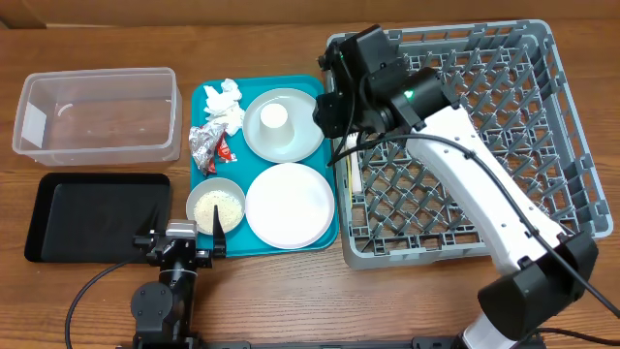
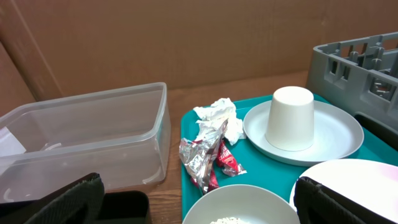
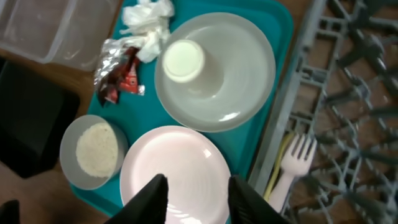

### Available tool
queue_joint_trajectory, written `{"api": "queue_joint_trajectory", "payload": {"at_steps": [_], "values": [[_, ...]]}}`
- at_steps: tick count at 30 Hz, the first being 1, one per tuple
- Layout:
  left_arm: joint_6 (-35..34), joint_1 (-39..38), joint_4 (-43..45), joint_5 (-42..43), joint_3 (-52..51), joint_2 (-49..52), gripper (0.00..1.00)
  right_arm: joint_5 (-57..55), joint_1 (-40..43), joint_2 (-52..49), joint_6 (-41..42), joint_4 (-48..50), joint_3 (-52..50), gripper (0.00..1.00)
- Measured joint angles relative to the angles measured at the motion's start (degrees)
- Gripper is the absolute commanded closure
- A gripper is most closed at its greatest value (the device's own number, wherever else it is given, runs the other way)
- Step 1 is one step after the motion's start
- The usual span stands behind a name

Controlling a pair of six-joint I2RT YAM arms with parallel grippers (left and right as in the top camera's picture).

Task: Sort waste into correct bins and load items into the dishwasher rack
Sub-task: 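Place the white fork upright in the rack beside the spoon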

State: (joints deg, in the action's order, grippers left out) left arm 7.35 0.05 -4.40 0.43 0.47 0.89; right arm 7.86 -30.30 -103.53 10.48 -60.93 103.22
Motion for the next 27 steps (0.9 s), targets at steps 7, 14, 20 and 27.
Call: {"api": "queue_joint_trajectory", "payload": {"at_steps": [7,14,20,27], "values": [[0.00,0.00,0.00,0.00,0.00,0.00,0.00,-10.05,4.07,-0.04,6.32,-2.03,-1.81,0.91],[0.00,0.00,0.00,0.00,0.00,0.00,0.00,-9.53,7.04,-2.89,7.93,-0.76,-6.45,0.95],[0.00,0.00,0.00,-0.02,0.00,0.00,0.00,-8.98,6.62,-9.51,7.98,1.55,-9.09,0.95],[0.00,0.00,-0.02,-0.02,0.00,0.00,0.00,-1.22,6.64,-12.11,3.32,4.35,-9.11,0.96]]}}
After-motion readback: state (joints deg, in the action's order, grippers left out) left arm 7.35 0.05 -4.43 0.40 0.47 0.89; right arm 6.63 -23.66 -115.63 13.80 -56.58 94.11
